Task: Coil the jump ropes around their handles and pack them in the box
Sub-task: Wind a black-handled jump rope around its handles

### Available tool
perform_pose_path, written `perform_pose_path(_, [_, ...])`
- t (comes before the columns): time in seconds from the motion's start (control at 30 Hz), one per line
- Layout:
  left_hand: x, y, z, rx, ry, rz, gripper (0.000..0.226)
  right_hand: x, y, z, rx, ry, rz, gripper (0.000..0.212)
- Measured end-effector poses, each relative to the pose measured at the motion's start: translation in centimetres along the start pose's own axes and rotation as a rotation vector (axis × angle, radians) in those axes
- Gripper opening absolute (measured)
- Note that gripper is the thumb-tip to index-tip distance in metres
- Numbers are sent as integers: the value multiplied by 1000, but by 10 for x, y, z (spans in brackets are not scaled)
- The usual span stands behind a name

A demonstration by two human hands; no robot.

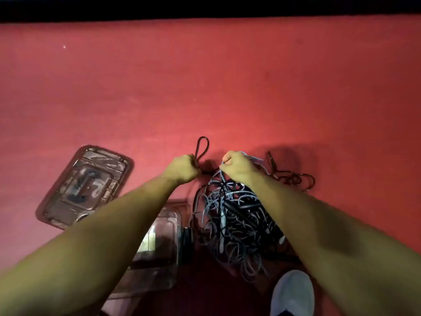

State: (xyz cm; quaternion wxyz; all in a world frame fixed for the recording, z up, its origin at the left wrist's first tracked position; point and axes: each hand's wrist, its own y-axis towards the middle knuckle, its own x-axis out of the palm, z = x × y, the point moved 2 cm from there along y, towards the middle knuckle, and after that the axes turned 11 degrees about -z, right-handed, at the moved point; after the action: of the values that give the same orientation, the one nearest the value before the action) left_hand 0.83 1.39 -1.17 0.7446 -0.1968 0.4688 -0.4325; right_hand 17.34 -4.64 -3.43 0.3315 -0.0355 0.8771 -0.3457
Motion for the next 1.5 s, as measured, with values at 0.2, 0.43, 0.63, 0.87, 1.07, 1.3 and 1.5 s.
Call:
perform_pose_path(0.2, [55,-6,-2,46,-45,-100,51,43,-21,24,-40,-55,-14,11])
perform_pose_path(0.43, [86,8,-25,70,30,-114,19,56,-23,42,-86,-73,-49,25])
perform_pose_path(0.63, [46,-4,-19,129,62,-69,15,30,-24,26,-161,83,-149,19])
perform_pose_path(0.87, [-2,-58,7,258,-145,74,22,-37,-82,-49,-310,188,-80,10])
perform_pose_path(1.07, [-21,-130,11,293,-193,-57,19,-101,-160,-102,-369,305,45,13])
perform_pose_path(1.3, [-59,-230,33,454,-332,109,25,-137,-244,-126,-394,189,210,12])
perform_pose_path(1.5, [-78,-302,74,621,-301,289,26,-107,-303,-151,-539,6,-27,19])
